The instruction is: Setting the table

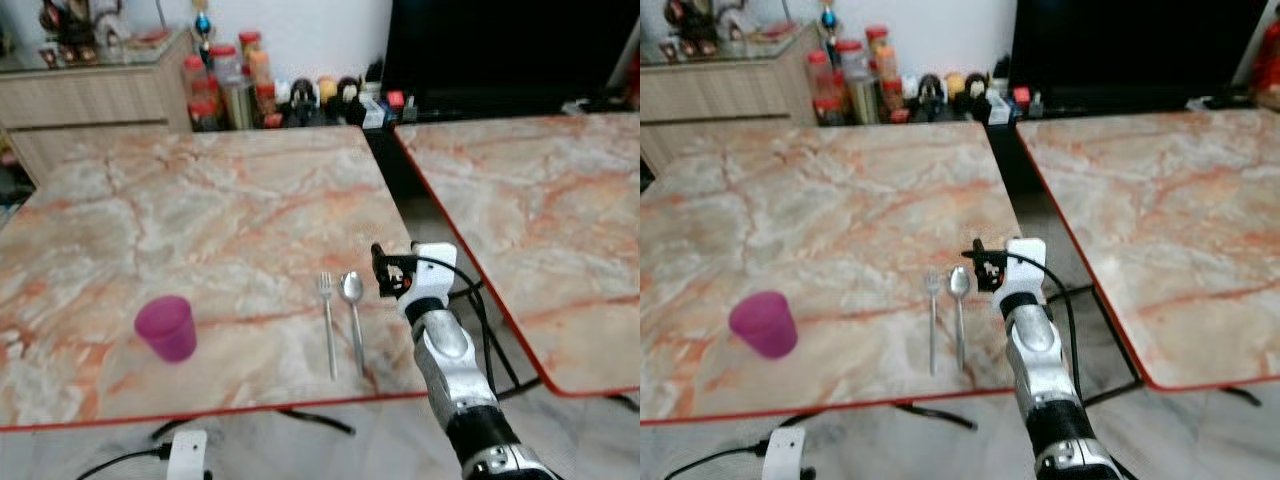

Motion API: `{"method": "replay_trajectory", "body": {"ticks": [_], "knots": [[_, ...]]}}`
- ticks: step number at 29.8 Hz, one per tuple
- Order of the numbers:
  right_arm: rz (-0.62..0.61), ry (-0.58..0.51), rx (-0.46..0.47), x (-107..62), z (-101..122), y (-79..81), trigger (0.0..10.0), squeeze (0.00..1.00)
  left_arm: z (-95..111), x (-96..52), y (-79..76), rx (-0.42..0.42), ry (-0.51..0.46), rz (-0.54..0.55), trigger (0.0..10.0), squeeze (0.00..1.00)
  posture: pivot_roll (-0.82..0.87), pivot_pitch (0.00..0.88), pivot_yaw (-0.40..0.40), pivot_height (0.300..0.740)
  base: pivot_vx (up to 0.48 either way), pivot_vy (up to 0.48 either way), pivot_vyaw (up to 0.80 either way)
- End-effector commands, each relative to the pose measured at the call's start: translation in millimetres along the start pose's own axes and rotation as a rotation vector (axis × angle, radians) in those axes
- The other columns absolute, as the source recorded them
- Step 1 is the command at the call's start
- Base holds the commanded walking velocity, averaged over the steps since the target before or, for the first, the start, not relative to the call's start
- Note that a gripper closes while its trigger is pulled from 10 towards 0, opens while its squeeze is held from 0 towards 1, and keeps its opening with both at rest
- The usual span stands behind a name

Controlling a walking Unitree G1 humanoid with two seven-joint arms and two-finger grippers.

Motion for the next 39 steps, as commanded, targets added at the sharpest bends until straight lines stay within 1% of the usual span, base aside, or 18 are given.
{"method": "replay_trajectory", "body": {"ticks": [1,2,5,7,10,15,19,26,30,39], "knots": [[0.03,0.02,-0.03,1.3,0,10.6,10.0,0.0,-3,-1.0,7.9,-0.01,0.01,0.02,10.0,0.0,0.01,0.0,-0.01,0.714,0.0,0.0,0.0],[0.03,0.04,-0.04,0.7,-3,11.5,10.0,0.0,-4,-1.2,8.1,-0.008,0.011,0.019,10.0,0.0,0.01,0.0,-0.009,0.714,0.0,0.0,0.0],[0.034,0.053,-0.036,-1.0,-6,13.8,10.0,0.0,-5,-1.5,8.3,-0.007,0.014,0.02,10.0,0.0,0.01,0.0,-0.009,0.714,0.0,0.0,0.0],[0.037,0.081,-0.053,-2.9,-11,14.9,10.0,0.0,-6,-1.6,8.3,-0.006,0.016,0.019,10.0,0.0,0.01,0.0,-0.009,0.714,0.0,0.0,0.0],[0.01,0.149,-0.072,-7.7,-24,10.6,10.0,0.0,-6,-1.7,7.8,-0.007,0.016,0.017,10.0,0.0,0.01,0.0,-0.012,0.714,0.0,0.0,0.0],[-0.005,0.185,-0.077,-13.1,-31,9.1,10.0,0.0,-9,-2.3,8.1,-0.004,0.02,0.014,10.0,0.0,0.01,0.0,-0.009,0.714,0.0,0.0,0.0],[-0.032,0.238,-0.087,-20.7,-44,1.0,10.0,0.0,-11,-2.8,7.1,0.008,0.029,0.004,10.0,0.0,0.0,0.0,-0.005,0.714,0.0,0.0,0.0],[-0.037,0.249,-0.089,-21.5,-45,-0.8,10.0,0.0,-12,-2.9,6.5,0.013,0.031,0.001,10.0,0.0,0.0,0.0,-0.006,0.714,0.0,0.0,0.0],[-0.037,0.251,-0.097,-16.2,-40,-1.5,10.0,0.0,-9,-1.9,4.7,0.016,0.028,-0.004,10.0,0.0,0.01,0.0,-0.015,0.714,0.0,0.0,0.0],[-0.028,0.265,-0.089,-13.5,-40,1.7,10.0,0.0,-10,-2.1,4.0,0.003,0.031,0.0,10.0,0.0,0.01,0.0,-0.018,0.714,0.0,0.0,0.0]]}}
Point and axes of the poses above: a point about 5 cm out from each wrist's last joint towards the gripper, its own x axis pointing out of the wrist towards the gripper, its own z axis along the axis of the wrist's last joint, y = z × x, the point moved 4 cm from there along x, pointing out of the wrist towards the gripper
